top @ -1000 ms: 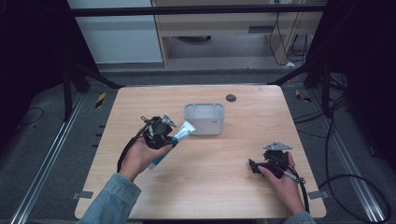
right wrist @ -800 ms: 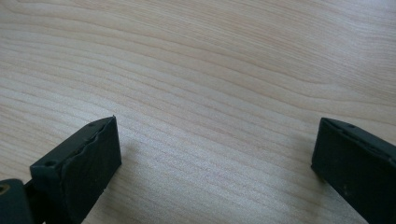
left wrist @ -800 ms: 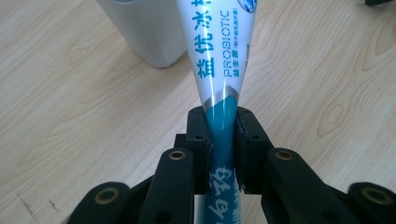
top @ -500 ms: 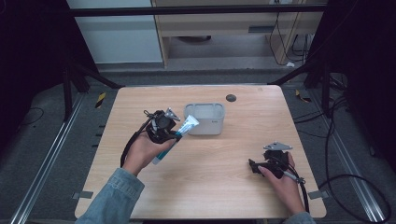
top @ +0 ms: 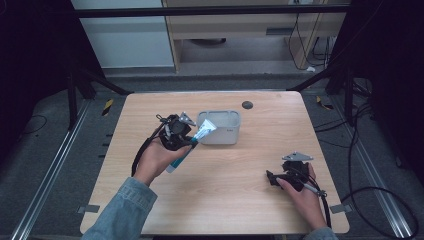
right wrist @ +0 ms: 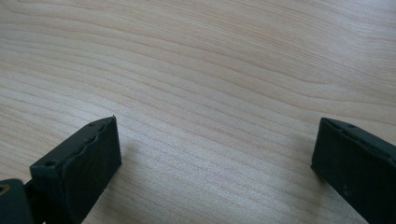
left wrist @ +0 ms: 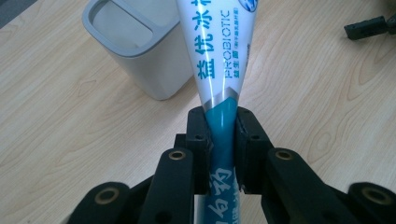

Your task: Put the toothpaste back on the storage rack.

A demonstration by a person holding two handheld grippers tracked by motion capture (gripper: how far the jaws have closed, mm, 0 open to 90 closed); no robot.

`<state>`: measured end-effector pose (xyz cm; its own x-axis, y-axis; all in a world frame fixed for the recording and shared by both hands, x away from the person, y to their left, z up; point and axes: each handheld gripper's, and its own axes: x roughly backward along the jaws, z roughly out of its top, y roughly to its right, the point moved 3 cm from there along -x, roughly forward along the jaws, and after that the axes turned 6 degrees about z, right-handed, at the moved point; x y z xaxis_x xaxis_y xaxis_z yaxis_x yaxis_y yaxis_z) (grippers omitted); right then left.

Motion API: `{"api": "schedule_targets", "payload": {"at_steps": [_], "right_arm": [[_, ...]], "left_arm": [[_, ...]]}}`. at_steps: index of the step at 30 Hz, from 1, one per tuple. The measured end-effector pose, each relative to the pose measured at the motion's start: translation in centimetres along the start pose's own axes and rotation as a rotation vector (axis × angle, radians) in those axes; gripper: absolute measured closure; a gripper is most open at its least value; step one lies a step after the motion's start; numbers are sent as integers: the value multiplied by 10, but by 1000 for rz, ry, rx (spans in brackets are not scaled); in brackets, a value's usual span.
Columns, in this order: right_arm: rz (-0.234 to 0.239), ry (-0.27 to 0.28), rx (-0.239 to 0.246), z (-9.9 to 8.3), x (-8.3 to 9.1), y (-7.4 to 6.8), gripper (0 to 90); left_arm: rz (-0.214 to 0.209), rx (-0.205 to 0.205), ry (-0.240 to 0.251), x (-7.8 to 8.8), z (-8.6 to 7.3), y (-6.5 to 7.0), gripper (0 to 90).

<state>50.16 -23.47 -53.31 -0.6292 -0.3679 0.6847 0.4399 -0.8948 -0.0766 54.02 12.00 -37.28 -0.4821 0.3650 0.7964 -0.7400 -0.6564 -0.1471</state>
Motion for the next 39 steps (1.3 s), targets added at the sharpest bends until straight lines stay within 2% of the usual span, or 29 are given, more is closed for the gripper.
{"api": "schedule_targets", "payload": {"at_steps": [6, 11, 27, 32, 39], "right_arm": [[0, 0, 0, 0, 0, 0, 17], [-1, 0, 1, 0, 0, 0, 17], [-3, 1, 4, 0, 0, 0, 16], [-2, 1, 5, 0, 0, 0, 16], [2, -1, 1, 0, 0, 0, 16]], "left_arm": [[6, 8, 22, 3, 6, -1, 776], [7, -5, 26, 5, 13, -1, 776], [21, -5, 68, 11, 30, -1, 775], [27, 11, 98, 13, 37, -1, 775], [45, 7, 125, 18, 46, -2, 775]]}}
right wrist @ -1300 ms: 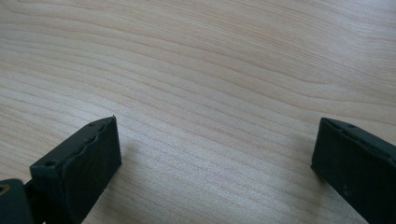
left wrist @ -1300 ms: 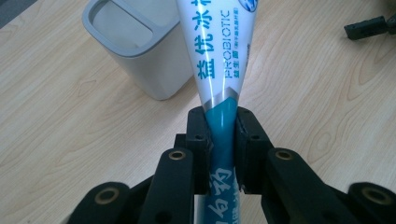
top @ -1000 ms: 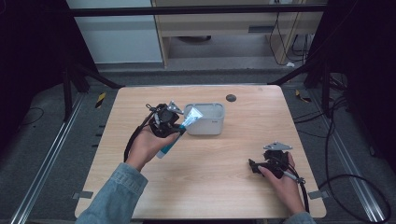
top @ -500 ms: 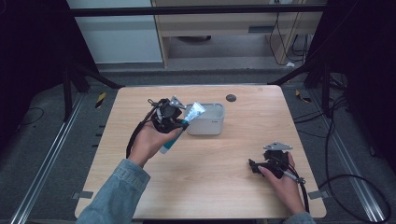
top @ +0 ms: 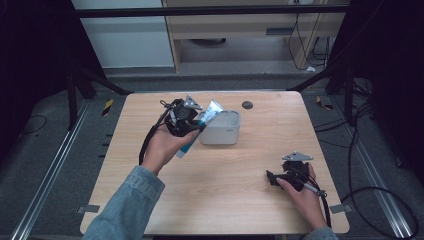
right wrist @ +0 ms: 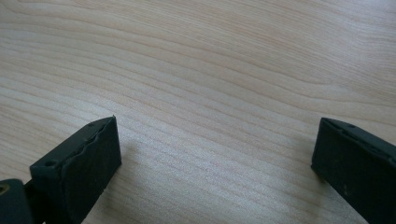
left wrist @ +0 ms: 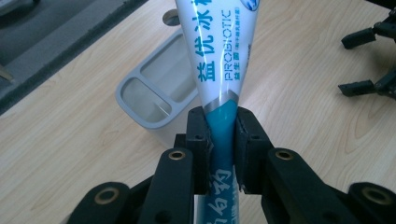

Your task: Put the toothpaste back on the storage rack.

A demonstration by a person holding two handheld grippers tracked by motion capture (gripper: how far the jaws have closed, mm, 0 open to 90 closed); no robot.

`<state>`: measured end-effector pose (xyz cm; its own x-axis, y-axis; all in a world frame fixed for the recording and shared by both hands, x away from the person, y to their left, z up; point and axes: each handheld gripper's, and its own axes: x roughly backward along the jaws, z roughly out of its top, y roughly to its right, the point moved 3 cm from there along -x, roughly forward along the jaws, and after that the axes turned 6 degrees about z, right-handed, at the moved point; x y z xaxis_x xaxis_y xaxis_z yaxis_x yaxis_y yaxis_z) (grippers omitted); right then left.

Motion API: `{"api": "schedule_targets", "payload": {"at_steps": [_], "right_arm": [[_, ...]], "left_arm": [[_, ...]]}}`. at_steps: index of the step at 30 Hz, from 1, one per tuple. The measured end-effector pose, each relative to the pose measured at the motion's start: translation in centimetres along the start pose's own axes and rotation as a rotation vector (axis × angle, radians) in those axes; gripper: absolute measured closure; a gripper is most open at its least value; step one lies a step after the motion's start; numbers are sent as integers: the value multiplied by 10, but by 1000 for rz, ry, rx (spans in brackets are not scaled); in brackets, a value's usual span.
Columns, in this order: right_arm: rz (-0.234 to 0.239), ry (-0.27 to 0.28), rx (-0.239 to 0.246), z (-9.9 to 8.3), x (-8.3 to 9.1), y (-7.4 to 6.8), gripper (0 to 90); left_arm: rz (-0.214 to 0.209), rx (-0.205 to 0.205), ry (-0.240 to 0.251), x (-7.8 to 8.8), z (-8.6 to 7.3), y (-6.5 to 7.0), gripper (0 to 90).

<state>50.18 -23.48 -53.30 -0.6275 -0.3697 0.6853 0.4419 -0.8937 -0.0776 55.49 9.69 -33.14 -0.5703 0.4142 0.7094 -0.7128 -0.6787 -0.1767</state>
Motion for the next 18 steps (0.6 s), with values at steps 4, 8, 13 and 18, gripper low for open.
{"api": "schedule_targets", "payload": {"at_steps": [4, 8, 13, 18], "right_arm": [[1, 0, 0, 0, 0, 0, 16], [1, 0, 0, 0, 0, 0, 16], [0, -1, 0, 0, 0, 0, 16], [0, -1, 0, 0, 0, 0, 16]], "left_arm": [[4, 5, 16, -1, 5, 0, 775], [13, 5, 35, -2, 10, -1, 775], [37, 10, 50, -1, 14, -5, 775], [53, 13, 73, 2, 18, -7, 775]]}}
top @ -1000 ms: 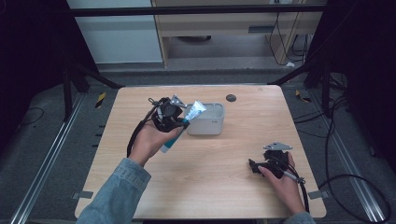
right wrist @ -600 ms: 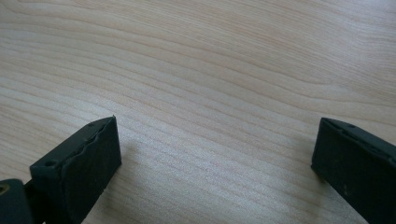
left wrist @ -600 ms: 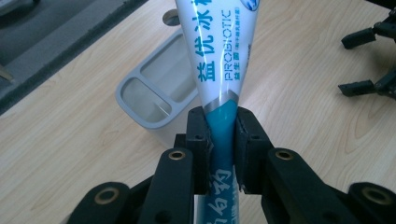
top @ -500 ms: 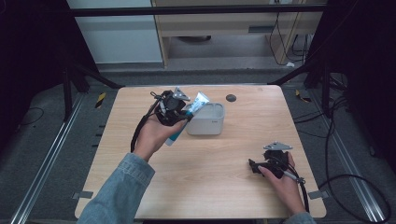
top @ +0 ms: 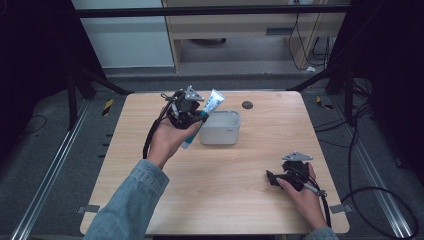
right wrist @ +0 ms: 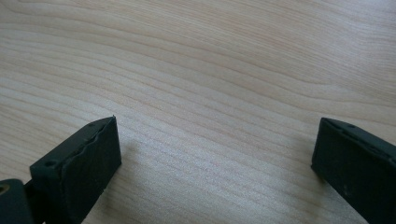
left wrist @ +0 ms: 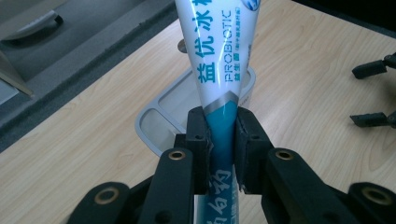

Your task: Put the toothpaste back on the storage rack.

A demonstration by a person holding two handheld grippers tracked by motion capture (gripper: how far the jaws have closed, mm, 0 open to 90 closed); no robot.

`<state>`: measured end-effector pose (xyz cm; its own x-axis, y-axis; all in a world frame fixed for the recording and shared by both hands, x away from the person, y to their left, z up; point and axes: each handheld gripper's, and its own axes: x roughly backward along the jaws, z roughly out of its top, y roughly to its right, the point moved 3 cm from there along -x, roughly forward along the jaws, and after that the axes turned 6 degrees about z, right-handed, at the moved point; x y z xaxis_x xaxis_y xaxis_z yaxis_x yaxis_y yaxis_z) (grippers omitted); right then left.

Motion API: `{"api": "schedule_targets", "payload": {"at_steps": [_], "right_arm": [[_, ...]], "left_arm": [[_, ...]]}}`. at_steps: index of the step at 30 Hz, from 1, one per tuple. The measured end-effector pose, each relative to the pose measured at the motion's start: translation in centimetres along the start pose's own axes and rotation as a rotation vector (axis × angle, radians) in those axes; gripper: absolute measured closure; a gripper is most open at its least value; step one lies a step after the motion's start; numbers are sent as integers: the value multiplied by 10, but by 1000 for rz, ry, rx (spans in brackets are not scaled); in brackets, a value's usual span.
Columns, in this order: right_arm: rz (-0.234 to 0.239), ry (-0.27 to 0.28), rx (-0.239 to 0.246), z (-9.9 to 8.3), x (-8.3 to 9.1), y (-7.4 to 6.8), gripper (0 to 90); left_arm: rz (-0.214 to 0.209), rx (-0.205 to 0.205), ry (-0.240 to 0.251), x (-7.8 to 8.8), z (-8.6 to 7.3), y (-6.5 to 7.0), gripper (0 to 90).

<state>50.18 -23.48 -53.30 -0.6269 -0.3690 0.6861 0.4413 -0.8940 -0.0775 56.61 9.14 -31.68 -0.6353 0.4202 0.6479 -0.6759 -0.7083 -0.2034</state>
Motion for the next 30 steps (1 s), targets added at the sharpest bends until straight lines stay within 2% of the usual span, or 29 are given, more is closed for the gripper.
{"api": "schedule_targets", "payload": {"at_steps": [6, 9, 12, 17, 19, 23, 30], "right_arm": [[0, 0, 0, 0, 0, 0, 16], [2, 0, 3, 0, 0, 0, 16], [2, 0, 4, 0, 0, 0, 16], [2, 0, 4, 0, 0, 0, 16], [3, 0, 3, 0, 0, 0, 16], [2, -1, 3, 0, 0, 0, 16], [2, -1, 4, 0, 0, 0, 16]], "left_arm": [[9, 6, 23, -2, 3, -1, 775], [23, 14, 18, -3, 6, -1, 775], [30, 24, 53, -3, 9, 0, 775], [41, 25, 68, -4, 12, -1, 775], [30, 16, 90, -6, 14, -1, 775], [32, 13, 94, -9, 15, -1, 776], [32, 42, 118, -14, 15, -5, 776]]}}
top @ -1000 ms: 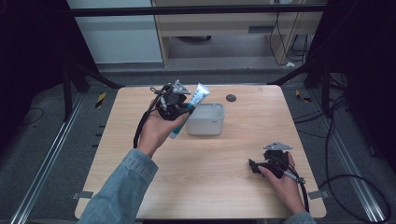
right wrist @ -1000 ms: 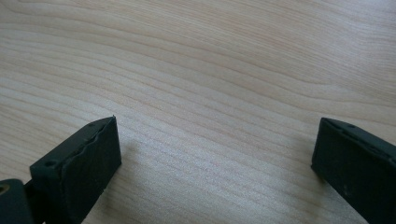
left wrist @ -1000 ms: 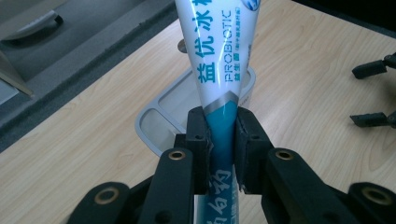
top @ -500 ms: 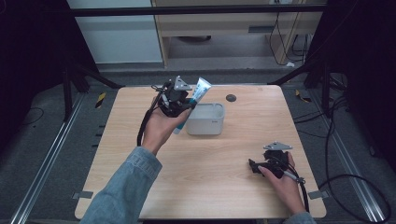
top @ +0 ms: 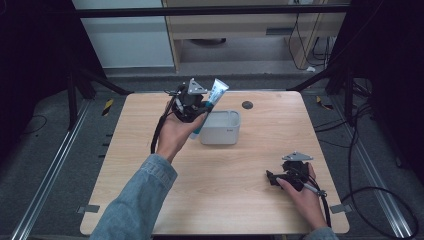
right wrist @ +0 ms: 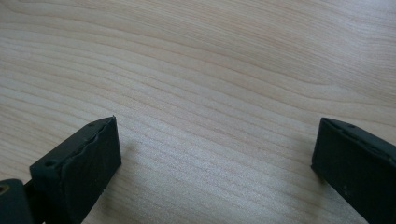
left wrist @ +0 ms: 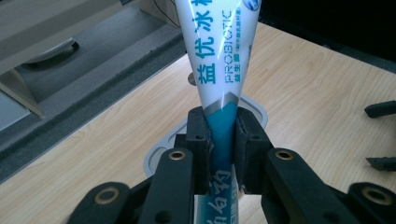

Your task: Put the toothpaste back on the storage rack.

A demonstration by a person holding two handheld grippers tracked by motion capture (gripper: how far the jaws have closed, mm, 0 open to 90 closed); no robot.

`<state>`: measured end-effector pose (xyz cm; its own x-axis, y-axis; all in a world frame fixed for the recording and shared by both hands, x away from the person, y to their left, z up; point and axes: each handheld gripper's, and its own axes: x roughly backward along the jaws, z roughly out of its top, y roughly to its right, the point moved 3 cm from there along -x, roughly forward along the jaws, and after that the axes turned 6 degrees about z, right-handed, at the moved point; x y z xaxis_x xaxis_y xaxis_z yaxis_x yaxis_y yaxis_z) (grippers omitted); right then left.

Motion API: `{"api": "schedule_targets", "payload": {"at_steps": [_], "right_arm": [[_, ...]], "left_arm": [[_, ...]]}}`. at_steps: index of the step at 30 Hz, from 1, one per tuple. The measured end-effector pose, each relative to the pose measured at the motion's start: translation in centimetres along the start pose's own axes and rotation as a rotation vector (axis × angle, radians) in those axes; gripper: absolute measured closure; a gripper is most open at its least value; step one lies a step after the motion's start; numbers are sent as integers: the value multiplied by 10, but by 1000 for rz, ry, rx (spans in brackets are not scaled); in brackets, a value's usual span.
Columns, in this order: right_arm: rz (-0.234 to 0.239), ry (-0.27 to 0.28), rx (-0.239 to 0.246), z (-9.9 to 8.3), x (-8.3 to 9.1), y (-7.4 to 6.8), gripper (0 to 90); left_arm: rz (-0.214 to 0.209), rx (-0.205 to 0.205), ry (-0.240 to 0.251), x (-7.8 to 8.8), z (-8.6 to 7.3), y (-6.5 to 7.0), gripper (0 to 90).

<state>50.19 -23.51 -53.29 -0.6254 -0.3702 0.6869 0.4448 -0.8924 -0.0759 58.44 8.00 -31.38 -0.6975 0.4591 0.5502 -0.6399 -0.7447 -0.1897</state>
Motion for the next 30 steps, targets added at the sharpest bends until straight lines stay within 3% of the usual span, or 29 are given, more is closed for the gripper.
{"api": "schedule_targets", "payload": {"at_steps": [6, 11, 16, 19, 30], "right_arm": [[0, 0, -1, 0, 0, 0, 16], [0, 0, 0, 0, 0, 0, 16], [0, 0, 0, 0, 0, 0, 16], [0, 0, 0, 0, 0, 0, 16], [0, 0, 0, 0, 0, 0, 16]], "left_arm": [[8, 21, 35, -1, 4, 1, 776], [16, 9, 52, -1, 7, 1, 776], [-4, 8, 113, -2, 14, 1, 775], [9, -15, 147, -4, 16, 4, 774], [22, 1, 183, -15, 17, 2, 775]]}}
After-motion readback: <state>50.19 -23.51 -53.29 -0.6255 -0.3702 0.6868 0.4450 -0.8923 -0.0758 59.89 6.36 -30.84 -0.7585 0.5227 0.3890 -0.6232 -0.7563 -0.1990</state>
